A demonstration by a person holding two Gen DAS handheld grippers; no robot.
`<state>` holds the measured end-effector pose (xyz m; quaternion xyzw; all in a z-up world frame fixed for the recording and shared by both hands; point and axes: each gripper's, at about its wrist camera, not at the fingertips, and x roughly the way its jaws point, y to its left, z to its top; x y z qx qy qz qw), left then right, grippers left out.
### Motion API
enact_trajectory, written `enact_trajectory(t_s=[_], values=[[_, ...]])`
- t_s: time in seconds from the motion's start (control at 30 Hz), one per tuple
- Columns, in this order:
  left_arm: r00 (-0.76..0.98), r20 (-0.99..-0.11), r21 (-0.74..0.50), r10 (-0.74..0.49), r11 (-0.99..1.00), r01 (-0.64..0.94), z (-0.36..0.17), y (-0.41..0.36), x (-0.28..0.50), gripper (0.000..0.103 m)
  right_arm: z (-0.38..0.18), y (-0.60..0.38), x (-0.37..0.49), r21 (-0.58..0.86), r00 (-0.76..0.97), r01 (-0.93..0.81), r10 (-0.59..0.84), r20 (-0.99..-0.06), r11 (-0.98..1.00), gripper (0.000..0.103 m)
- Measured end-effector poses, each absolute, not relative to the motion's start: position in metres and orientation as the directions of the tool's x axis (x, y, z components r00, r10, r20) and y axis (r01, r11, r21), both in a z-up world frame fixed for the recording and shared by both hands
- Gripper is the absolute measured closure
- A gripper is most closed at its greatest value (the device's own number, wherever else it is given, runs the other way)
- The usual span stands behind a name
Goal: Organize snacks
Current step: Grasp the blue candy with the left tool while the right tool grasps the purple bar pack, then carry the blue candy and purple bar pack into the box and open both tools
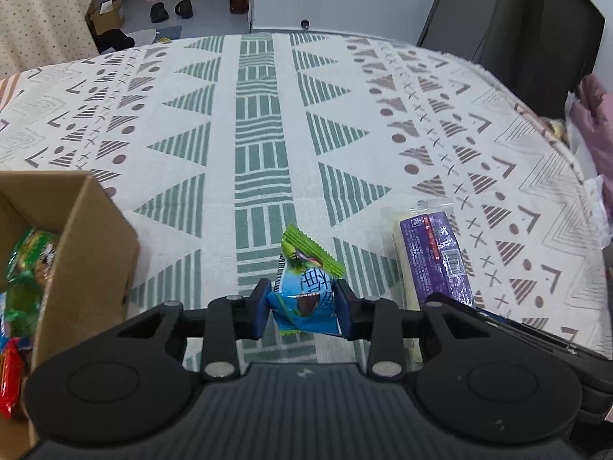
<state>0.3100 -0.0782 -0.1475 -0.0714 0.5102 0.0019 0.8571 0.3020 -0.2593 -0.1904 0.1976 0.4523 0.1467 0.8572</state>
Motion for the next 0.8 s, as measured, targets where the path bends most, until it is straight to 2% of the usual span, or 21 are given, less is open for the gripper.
enact_trajectory(t_s=[0.8], values=[[0.574,-0.815,-0.2,-0.074,0.967,-0.159,-0.081,-0.029,0.238,0.069,-0.121,-0.232,0.247,0.539,0.633,-0.096,0.469,-0.616,0.837,0.08]])
